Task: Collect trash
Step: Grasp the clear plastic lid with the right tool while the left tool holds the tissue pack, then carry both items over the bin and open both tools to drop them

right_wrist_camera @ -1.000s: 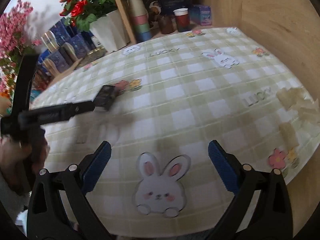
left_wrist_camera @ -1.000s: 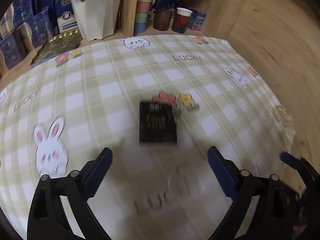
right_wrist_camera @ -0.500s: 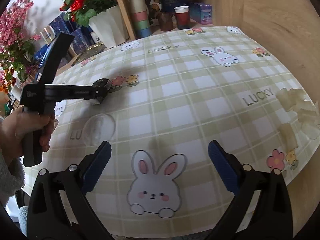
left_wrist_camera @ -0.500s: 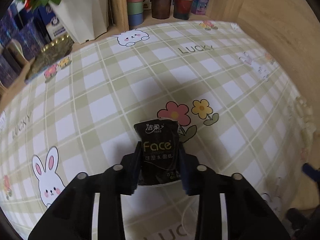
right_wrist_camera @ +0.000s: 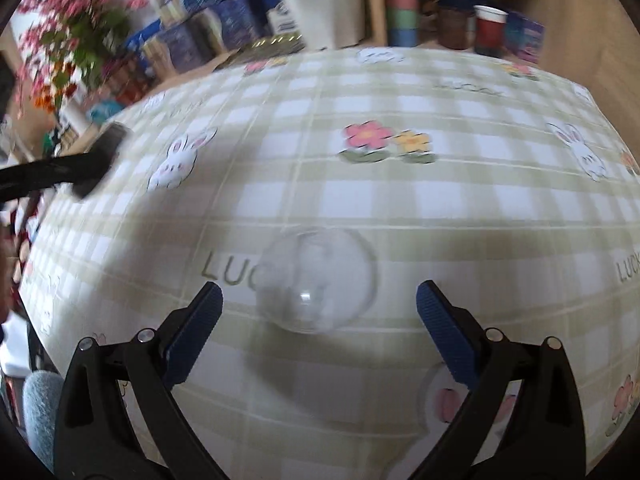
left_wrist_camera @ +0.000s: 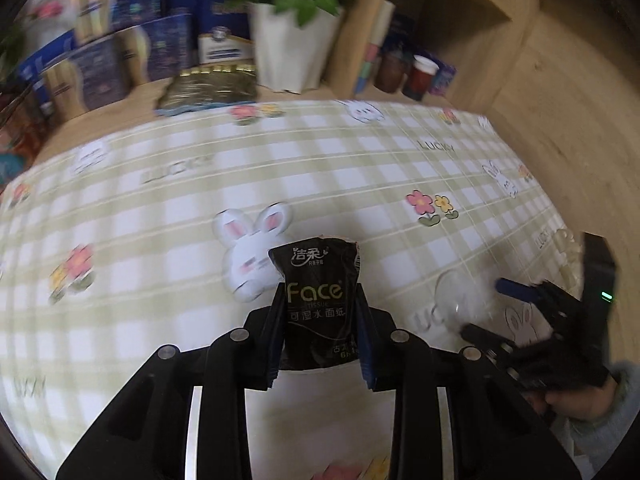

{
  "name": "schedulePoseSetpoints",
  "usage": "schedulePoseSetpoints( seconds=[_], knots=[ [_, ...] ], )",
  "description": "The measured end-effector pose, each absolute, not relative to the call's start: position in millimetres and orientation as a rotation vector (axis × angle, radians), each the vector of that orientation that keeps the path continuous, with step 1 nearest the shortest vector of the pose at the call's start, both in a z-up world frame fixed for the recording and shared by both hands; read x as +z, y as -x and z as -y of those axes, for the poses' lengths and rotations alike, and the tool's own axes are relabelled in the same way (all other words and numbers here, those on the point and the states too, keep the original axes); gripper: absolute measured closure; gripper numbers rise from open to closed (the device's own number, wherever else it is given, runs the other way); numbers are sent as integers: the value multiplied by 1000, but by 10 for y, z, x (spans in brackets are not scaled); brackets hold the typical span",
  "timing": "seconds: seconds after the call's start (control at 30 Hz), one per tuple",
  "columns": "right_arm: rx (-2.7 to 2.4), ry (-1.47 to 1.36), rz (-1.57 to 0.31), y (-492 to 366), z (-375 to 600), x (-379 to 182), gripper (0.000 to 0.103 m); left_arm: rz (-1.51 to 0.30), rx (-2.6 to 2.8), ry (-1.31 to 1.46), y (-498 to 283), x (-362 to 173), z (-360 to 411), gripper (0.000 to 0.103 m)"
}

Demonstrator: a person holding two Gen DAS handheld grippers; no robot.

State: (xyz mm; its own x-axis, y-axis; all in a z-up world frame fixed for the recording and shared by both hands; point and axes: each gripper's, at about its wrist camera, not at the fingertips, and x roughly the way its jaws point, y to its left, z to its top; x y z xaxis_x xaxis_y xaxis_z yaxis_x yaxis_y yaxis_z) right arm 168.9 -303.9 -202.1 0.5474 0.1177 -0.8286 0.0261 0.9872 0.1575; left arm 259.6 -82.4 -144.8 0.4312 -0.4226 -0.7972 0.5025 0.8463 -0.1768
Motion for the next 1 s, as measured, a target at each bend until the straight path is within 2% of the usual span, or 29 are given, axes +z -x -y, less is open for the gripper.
schedulePoseSetpoints(
  seconds=[0.2,0.27,0.33,0.37,0.53,0.8,1.0],
  knots=[
    [-15,-139,-1007,-1762,2961,-2111,6,-989,-573,-10,-2207,-1449,126,73],
    [-29,-88,-1022,-1796,2906,-2110,11,-996,-564,20,-2100,-1460,-35,73],
    [-24,-39,-1018,-1790,2846,-2104,34,-1000,-557,83,-1951,-1468,-242,73],
    [-7,-48,-1010,-1773,2832,-2079,36,-1008,-559,111,-1884,-1488,-320,73],
    [27,-88,-982,-1611,2723,-1943,36,-1011,-568,174,-1573,-1517,-494,73],
    [126,-188,-889,-1082,2534,-1565,36,-943,-626,54,-1023,-1250,-405,73],
    [141,-220,-816,-581,2535,-1333,36,-973,-686,25,-693,-1329,-273,73]
  ],
)
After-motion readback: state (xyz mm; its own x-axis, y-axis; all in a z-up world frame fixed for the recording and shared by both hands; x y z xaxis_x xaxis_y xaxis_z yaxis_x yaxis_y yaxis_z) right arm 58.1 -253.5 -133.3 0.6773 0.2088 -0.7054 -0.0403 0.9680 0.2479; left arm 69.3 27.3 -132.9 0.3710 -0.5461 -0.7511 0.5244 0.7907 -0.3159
